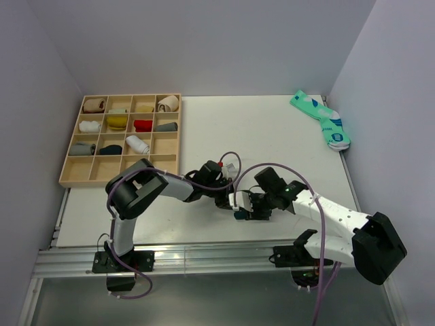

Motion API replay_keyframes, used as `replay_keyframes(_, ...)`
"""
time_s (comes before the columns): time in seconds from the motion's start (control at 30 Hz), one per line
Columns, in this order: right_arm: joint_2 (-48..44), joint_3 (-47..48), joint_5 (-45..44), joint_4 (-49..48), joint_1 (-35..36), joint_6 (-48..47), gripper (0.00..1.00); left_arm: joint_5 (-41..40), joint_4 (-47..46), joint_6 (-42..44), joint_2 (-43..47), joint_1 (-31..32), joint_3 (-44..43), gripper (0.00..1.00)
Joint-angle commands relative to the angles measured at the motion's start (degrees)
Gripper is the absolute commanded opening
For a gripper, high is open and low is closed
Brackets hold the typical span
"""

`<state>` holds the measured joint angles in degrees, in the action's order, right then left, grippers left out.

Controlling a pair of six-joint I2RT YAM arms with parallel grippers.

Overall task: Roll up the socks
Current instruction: Roll the sock at the center of the board.

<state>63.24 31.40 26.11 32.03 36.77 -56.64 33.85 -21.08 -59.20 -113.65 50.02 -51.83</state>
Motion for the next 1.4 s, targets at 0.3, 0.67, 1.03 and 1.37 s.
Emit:
replay_keyframes(0.3,7.2,2.3,2.4,-2.9,0.5,4.6,0.34,-7.9,10.1,2.1,-3.7,-2.3,2.9,0.0)
replay_keyframes(0.67,22.5,18.9,11.4,3.6,0.5,6.7,0.31,-12.6,7.7,-1.5,13.5,-8.3,19.7,0.0)
replay_keyframes(1.03,36.9,27.3,11.9,12.5,0.5,9.4,0.29,-17.9,0.0,-5.7,20.6,-8.2,26.2,0.0)
replay_keyframes(1.37,45.9,35.3,14.1,25.8,-0.5,7.7,0.27,-29.4,-4.3,-2.2,26.7,-2.8,29.2,0.19)
